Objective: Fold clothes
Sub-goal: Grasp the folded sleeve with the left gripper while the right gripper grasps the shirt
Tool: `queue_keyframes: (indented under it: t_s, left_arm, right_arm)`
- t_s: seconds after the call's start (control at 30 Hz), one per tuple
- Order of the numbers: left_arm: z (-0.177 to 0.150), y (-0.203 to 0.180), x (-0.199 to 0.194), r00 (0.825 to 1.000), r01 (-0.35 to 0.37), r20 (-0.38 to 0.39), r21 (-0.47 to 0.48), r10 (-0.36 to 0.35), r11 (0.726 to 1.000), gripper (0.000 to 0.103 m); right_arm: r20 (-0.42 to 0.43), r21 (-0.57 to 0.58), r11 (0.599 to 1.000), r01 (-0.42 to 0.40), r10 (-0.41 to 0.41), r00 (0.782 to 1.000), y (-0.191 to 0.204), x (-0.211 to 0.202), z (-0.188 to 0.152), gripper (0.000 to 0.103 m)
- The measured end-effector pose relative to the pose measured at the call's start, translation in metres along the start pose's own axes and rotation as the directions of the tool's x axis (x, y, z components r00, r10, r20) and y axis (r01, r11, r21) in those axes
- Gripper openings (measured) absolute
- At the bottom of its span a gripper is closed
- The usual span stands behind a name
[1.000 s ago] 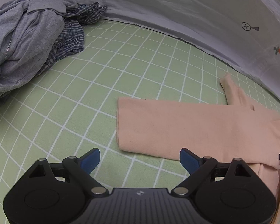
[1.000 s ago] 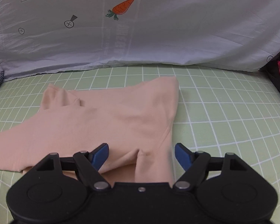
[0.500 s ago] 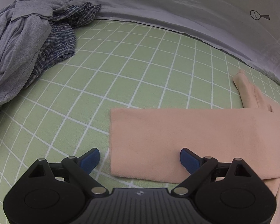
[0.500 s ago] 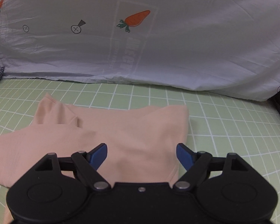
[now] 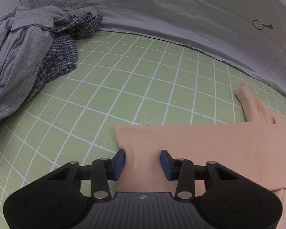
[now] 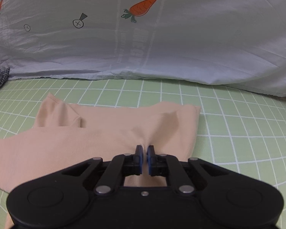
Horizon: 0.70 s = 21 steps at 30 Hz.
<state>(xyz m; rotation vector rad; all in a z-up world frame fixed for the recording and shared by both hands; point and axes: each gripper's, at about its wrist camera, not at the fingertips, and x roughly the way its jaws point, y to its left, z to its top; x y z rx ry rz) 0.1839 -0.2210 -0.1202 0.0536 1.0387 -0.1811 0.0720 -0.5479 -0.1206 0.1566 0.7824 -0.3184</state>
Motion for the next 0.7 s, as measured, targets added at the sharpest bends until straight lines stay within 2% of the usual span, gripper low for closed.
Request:
queue_keyframes:
  t_s: [0.03, 0.23, 0.43, 0.53, 0.57, 0.6, 0.63, 0.67, 0.7]
  left_arm:
    - [0.001, -0.002, 0.0, 1.0, 0.018, -0.005, 0.009, -0.018, 1.0, 0.012]
    - [0.003, -0.001, -0.018, 0.998, 0.035, 0.043, 0.004, -0.036, 0.999, 0.01]
    - [0.016, 0.032, -0.084, 0.985, 0.09, 0.159, -0.128, -0.069, 0.988, 0.01]
    - [0.019, 0.05, -0.111, 0.974, 0.078, 0.222, -0.173, -0.039, 0.982, 0.01]
    - [0.019, 0.055, -0.11, 0.975, 0.067, 0.222, -0.185, -0.024, 0.98, 0.01]
    - [0.017, 0.059, -0.104, 0.978, 0.041, 0.209, -0.194, 0.0, 0.98, 0.01]
    - [0.014, 0.062, -0.094, 0.982, 0.007, 0.184, -0.205, 0.031, 0.979, 0.01]
    - [0.011, 0.067, -0.084, 0.986, -0.017, 0.157, -0.219, 0.053, 0.976, 0.01]
    - [0.007, 0.072, -0.073, 0.991, -0.015, 0.127, -0.245, 0.048, 0.969, 0.011]
  right_arm:
    - [0.007, 0.007, 1.0, -0.01, 0.01, 1.0, -0.002, -0.002, 0.001, 0.005]
    - [0.062, 0.024, 0.999, -0.04, 0.038, 0.997, -0.006, -0.024, 0.009, 0.005]
    - [0.134, 0.035, 0.995, -0.096, 0.091, 0.987, 0.0, -0.052, 0.019, 0.005]
    - [0.166, 0.04, 0.99, -0.135, 0.127, 0.978, 0.008, -0.059, 0.023, 0.005]
    - [0.152, 0.061, 0.99, -0.128, 0.118, 0.981, 0.007, -0.054, 0.021, 0.006]
    - [0.138, 0.082, 0.989, -0.121, 0.109, 0.984, 0.005, -0.048, 0.02, 0.014]
    - [0.123, 0.103, 0.988, -0.113, 0.1, 0.987, 0.004, -0.043, 0.018, 0.033]
    - [0.108, 0.123, 0.987, -0.105, 0.092, 0.99, 0.003, -0.037, 0.016, 0.045]
    - [0.093, 0.144, 0.985, -0.097, 0.084, 0.992, 0.002, -0.032, 0.015, 0.068]
